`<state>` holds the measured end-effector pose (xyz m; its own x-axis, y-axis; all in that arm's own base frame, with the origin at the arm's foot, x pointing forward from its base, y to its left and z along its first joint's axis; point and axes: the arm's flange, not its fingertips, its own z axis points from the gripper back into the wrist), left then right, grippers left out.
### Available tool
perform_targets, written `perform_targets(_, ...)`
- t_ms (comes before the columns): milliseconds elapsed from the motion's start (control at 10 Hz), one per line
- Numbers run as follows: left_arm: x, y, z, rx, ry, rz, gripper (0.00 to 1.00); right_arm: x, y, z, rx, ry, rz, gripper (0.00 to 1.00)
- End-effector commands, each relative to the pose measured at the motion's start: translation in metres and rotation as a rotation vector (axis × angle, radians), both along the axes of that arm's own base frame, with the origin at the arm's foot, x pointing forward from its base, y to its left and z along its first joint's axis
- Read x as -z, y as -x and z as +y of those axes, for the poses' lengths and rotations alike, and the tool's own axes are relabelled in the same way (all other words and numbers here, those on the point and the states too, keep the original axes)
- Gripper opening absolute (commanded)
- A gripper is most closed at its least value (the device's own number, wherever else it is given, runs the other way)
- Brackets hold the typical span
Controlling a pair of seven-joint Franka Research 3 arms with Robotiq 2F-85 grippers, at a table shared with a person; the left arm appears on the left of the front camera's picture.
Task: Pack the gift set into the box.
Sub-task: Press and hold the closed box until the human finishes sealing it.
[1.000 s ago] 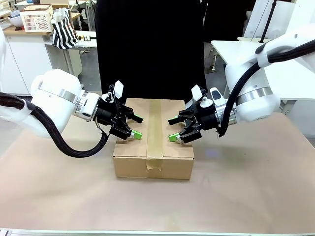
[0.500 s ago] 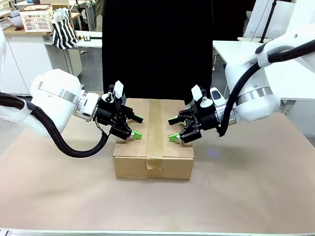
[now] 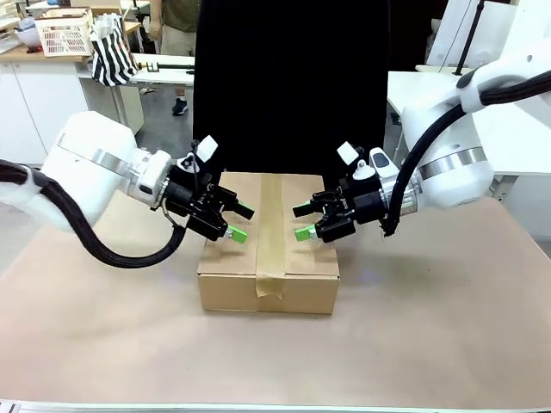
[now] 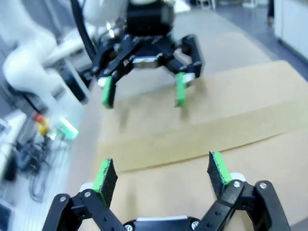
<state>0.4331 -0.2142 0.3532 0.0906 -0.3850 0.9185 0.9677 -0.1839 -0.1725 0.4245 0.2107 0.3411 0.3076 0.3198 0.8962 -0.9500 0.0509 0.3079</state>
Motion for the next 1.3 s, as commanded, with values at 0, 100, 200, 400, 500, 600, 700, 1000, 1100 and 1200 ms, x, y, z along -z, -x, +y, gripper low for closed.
perform_targets(0,-0.052,0.022,0.032,0.103,0.038,0.233,1.0,-0.06,0.019,-0.051,0.157,-0.071,0.244,1.0)
perform_targets(100,-0.061,0.036,0.045,0.07,0.048,0.364,1.0,-0.075,0.025,-0.07,0.227,-0.064,0.382,1.0)
perform_targets(200,-0.066,0.048,0.062,0.072,0.093,0.477,1.0,-0.085,0.031,-0.091,0.307,-0.081,0.527,1.0)
perform_targets(400,-0.067,0.07,0.108,-0.075,0.238,0.627,1.0,-0.091,0.036,-0.148,0.47,-0.211,0.722,1.0)
perform_targets(500,-0.06,0.081,0.136,-0.228,0.346,0.691,1.0,-0.09,0.041,-0.177,0.471,-0.306,0.746,1.0)
perform_targets(600,-0.048,0.09,0.165,-0.3,0.464,0.759,1.0,-0.086,0.048,-0.202,0.481,-0.411,0.733,1.0)
perform_targets(700,-0.033,0.096,0.186,-0.375,0.568,0.77,1.0,-0.079,0.052,-0.212,0.49,-0.467,0.673,1.0)
perform_targets(1000,-0.048,0.075,0.152,-0.188,0.303,0.71,1.0,-0.088,0.038,-0.187,0.479,-0.273,0.742,1.0)
perform_targets(1100,-0.048,0.075,0.152,-0.188,0.303,0.71,1.0,-0.088,0.038,-0.187,0.479,-0.273,0.742,1.0)
perform_targets(1200,-0.048,0.075,0.152,-0.188,0.303,0.71,1.0,-0.088,0.038,-0.187,0.479,-0.273,0.742,1.0)
